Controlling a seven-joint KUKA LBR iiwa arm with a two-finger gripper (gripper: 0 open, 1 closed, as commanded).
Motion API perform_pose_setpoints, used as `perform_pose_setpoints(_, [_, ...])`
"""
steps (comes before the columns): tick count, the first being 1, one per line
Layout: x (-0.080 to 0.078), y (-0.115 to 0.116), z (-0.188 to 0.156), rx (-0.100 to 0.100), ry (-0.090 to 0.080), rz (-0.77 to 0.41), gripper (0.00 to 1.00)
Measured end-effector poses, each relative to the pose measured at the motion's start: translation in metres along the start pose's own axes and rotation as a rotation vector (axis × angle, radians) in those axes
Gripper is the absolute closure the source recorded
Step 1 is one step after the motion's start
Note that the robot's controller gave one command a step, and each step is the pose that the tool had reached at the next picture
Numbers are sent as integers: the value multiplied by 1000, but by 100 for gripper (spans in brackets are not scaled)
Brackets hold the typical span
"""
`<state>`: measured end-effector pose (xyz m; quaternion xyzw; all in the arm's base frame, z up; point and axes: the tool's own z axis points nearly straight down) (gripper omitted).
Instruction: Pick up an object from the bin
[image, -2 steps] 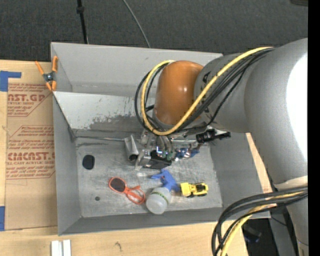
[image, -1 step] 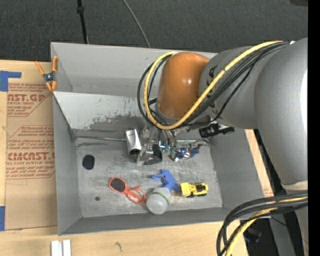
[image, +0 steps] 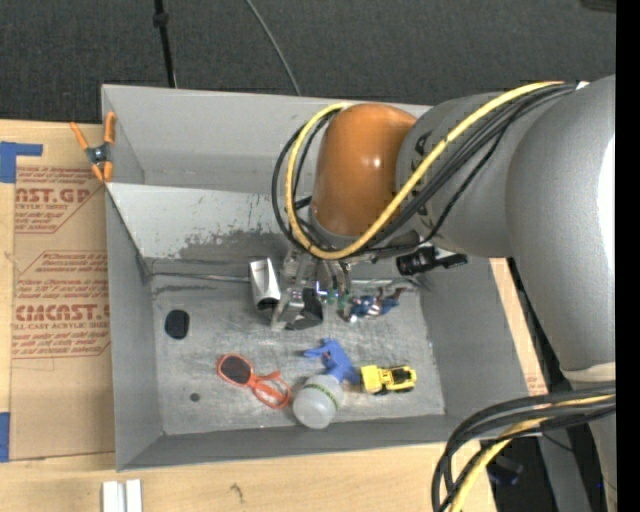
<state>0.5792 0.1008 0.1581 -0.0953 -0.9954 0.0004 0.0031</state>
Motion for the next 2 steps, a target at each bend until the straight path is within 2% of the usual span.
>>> perform_pose_setpoints(1, [-2, 3, 18, -6, -10, -5, 100])
perform_pose_setpoints(2, [0, 1, 39, -3, -7, -10, 100])
